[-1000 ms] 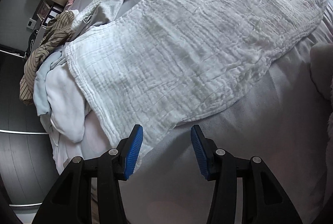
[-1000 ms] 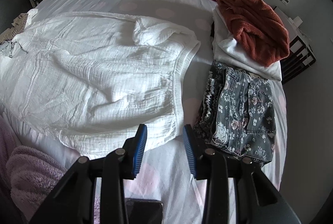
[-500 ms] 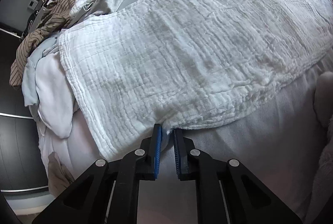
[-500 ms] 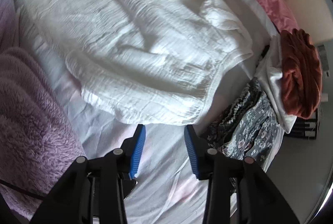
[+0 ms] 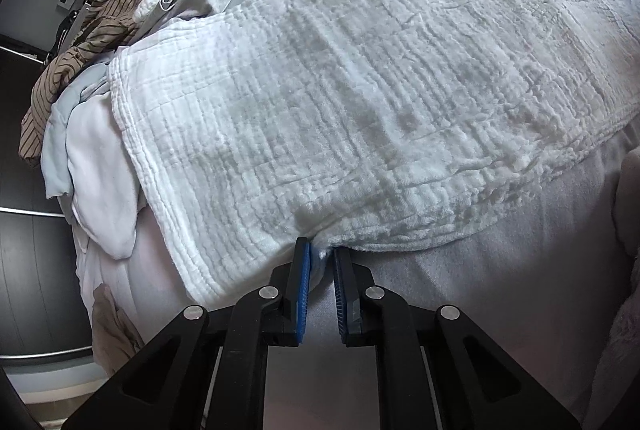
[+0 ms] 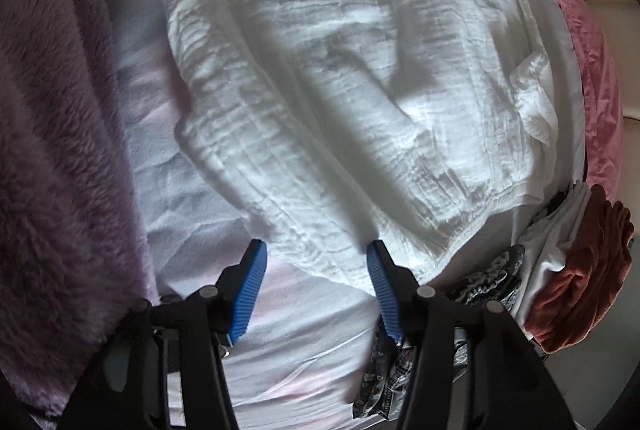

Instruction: Fold clothes

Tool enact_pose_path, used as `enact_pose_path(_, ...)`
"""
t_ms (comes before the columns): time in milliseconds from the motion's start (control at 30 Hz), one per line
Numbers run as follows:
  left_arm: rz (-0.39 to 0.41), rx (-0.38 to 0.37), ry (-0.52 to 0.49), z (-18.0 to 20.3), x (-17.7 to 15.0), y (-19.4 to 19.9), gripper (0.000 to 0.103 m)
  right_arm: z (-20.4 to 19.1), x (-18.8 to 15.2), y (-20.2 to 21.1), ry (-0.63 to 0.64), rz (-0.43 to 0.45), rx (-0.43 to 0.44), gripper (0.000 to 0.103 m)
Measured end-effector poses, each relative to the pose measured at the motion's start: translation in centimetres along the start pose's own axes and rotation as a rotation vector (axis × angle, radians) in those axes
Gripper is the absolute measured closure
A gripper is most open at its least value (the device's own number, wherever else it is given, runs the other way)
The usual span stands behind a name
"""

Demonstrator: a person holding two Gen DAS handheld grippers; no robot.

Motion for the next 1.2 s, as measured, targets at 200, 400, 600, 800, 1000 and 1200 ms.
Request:
enact_pose_path(200,-0.017,0.007,0.087,-0.9,-0.2,0.7,0.096,1.0,-0.7,-1.7,-0.119,0.016,-0.004,0.080)
enact_pose_path(400,0.045,-0.008,0.259,-5.4,1.0,4.1,0.097,2.1,-2.4,1.8,-0.256,0.178,-0.041,0.091)
enact_pose_path(600,0.183,0.011,0.359,-9.6,2.8,9.8,0.097,1.3,-4.1,6.0,-0.309,0.271,-0.057,0.092)
enact_pose_path(800,0.268,0.021,0.418,-11.5,1.6,13.5,0.097,1.3,-5.5,7.4,-0.333,0.294,-0.066,0.092)
enact_pose_path(1000,0.309,0.036,0.449,-12.9,0.9,15.9,0.097,1.0,-6.1,8.2,-0.366,0.326,-0.082,0.092)
enact_pose_path(1200,0.311,0.107,0.417,-14.6,5.6,15.7,0.097,5.2,-4.9,10.6,-0.471,0.402,-0.143,0.093)
Point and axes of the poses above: each gripper's, at about its wrist camera, not at the fingertips, and y roughly against the way its jaws point, z to its right, x to its top, the point moved 6 cm from there along -y, roughly the way its jaws point, and after that the axes turned 15 degrees about x, right-handed, at the moved point
